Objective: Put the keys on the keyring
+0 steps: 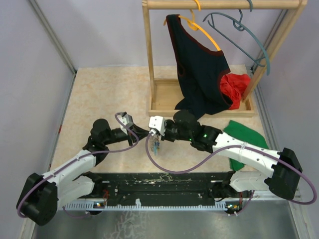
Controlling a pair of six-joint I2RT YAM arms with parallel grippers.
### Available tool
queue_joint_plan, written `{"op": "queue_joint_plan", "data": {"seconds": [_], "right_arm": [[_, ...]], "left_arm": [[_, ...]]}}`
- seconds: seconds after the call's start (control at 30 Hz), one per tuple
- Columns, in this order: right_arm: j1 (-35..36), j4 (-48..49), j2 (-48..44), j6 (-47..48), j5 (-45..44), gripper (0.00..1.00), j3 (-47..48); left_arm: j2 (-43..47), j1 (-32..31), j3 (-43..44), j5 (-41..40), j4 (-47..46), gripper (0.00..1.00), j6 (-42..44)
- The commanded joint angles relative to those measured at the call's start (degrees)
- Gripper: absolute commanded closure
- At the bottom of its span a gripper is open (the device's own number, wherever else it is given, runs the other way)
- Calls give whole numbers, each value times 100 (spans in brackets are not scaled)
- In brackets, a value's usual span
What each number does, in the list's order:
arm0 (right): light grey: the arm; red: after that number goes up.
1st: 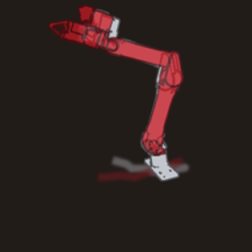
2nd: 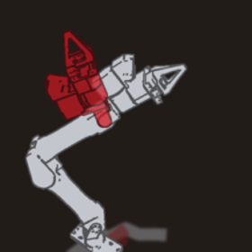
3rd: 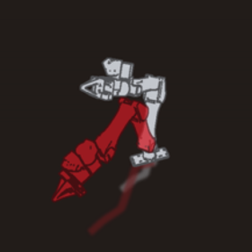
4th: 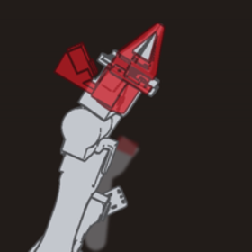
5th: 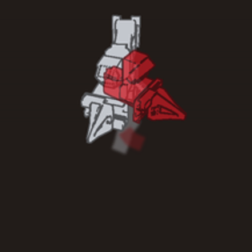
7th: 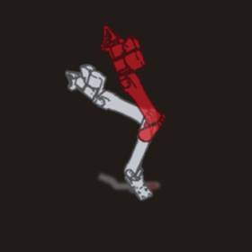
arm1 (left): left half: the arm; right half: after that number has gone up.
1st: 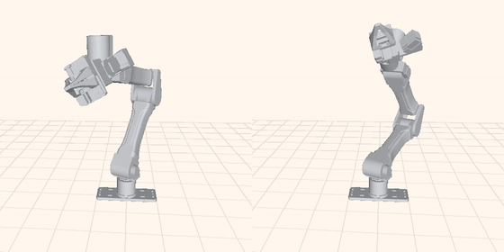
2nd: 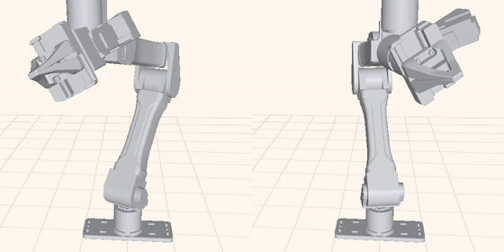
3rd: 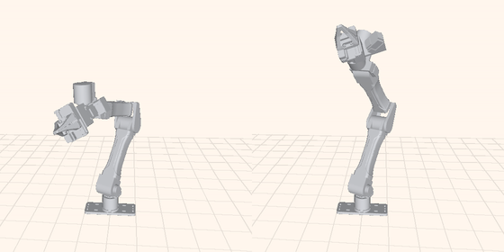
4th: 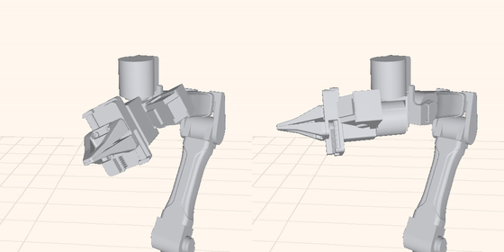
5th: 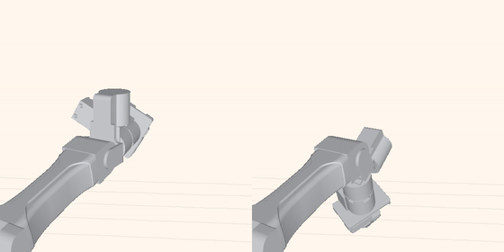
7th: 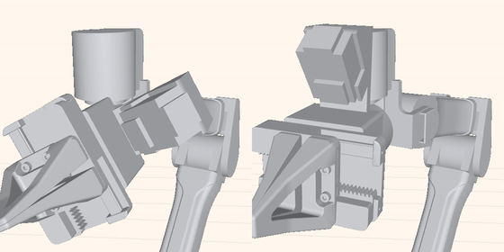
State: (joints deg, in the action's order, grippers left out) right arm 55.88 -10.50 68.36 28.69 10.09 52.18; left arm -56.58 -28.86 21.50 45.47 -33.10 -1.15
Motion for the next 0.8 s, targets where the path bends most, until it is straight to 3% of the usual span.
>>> {"op": "queue_joint_plan", "data": {"seconds": [0.0,0.77], "right_arm": [[108,195,-33,-100,-43,100,103],[108,76,-185,-194,140,100,130]], "left_arm": [[-44,-7,-83,182,-352,99,162],[35,-5,-86,193,-337,99,202]]}}
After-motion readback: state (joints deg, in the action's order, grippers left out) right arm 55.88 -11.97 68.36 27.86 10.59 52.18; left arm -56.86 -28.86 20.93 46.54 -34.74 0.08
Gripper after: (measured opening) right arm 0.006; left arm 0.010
